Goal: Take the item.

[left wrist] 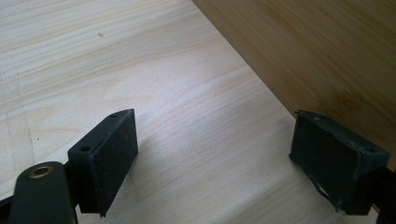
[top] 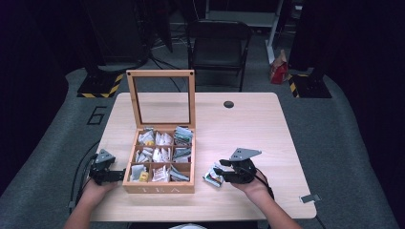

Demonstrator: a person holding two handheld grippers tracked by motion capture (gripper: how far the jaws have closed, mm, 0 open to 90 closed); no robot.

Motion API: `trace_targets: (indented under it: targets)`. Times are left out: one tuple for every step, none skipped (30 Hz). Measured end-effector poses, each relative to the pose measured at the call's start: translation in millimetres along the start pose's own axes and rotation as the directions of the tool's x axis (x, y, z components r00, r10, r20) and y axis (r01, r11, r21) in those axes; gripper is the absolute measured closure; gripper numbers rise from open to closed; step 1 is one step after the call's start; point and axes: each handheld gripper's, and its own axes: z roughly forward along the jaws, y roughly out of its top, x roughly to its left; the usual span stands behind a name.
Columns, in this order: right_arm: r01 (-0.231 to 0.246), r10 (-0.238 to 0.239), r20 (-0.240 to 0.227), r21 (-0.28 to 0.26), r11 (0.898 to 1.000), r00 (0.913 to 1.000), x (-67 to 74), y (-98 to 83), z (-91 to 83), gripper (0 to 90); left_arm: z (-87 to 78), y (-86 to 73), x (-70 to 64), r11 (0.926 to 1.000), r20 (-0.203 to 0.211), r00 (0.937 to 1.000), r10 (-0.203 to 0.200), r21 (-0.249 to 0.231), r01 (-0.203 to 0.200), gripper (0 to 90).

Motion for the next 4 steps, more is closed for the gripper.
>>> trace_targets:
  targets:
    - [0.004, -0.004, 0.007, -0.003, 1.0, 1.0, -0.7, 0.1, -1.1, 54.1, 0.0, 0.0, 0.0, 1.0, 0.0, 1.0, 0.0, 0.0, 0.0, 14.6]
    - [0.005, -0.005, 0.012, -0.004, 1.0, 0.9999, -1.0, 0.5, -1.8, 53.6, 0.0, 0.0, 0.0, 1.0, 0.0, 1.0, 0.0, 0.0, 0.0, 14.5]
    - [0.007, -0.007, 0.013, -0.004, 1.0, 0.9999, -1.1, 1.0, -2.5, 53.2, 0.0, 0.0, 0.0, 1.0, 0.0, 1.0, 0.0, 0.0, 0.0, 14.6]
    - [0.006, -0.006, 0.023, 0.0, 1.0, 0.9997, -0.2, 1.6, -3.6, 53.0, 0.0, 0.0, 0.0, 1.0, 0.0, 1.0, 0.0, 0.0, 0.0, 14.5]
